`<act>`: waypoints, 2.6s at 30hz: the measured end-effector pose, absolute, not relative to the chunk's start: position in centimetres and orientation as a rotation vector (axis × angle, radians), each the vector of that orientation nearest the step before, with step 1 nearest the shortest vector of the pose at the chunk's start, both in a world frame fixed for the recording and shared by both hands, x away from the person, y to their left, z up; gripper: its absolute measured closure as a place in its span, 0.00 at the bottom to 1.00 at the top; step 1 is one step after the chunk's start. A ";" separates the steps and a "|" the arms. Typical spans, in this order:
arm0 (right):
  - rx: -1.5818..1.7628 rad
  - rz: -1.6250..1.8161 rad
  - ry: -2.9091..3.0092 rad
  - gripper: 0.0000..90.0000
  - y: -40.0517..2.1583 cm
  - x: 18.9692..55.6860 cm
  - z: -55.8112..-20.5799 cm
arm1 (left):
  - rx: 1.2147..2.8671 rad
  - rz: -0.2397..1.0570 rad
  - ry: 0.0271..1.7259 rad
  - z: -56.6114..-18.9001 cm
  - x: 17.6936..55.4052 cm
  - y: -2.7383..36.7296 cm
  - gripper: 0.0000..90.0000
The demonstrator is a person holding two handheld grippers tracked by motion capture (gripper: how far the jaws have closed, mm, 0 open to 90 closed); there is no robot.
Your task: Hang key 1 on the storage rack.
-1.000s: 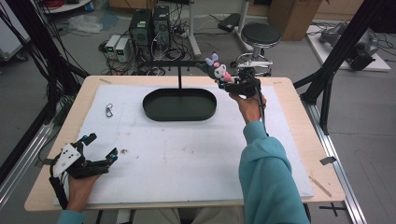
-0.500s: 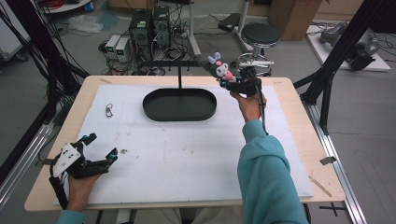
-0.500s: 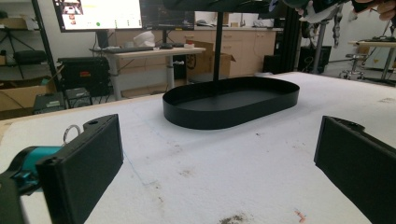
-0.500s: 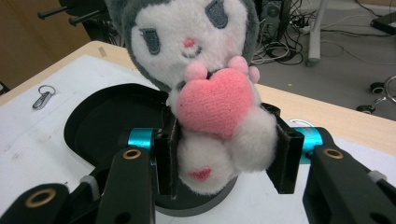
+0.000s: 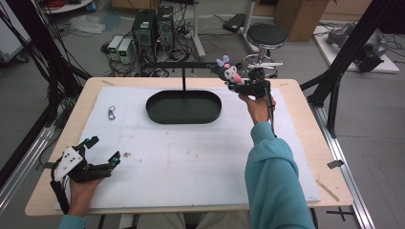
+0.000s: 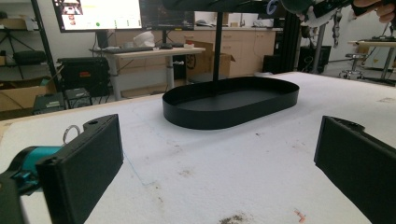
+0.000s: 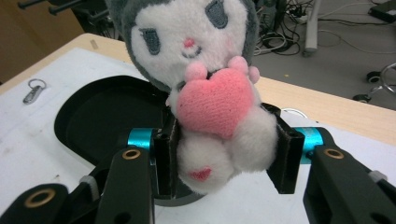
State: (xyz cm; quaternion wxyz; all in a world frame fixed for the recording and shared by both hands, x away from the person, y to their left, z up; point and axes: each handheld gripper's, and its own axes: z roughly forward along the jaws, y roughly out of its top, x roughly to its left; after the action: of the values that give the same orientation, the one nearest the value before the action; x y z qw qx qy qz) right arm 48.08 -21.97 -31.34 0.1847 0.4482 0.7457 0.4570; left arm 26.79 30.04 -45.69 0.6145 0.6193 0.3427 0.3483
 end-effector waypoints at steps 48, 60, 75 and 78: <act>1.270 1.135 2.307 0.59 -20.2 49.7 -35.4 | 1.427 0.804 0.789 -45.7 26.8 30.0 0.02; 1.188 1.214 2.361 0.21 -19.7 49.7 -35.6 | 1.425 0.806 0.788 -45.7 26.8 30.0 0.02; 1.090 1.282 2.359 0.01 -20.9 47.2 -34.6 | 1.426 0.808 0.789 -45.7 26.8 30.0 0.02; 1.064 1.331 2.330 0.01 -21.9 45.9 -34.5 | 1.425 0.809 0.790 -45.7 26.8 30.0 0.02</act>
State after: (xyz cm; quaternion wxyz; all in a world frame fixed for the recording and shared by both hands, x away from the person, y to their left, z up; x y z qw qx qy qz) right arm 45.94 -21.91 -34.47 0.1272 0.3657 0.8006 0.4574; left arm 26.77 30.00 -45.70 0.6141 0.6183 0.3428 0.3509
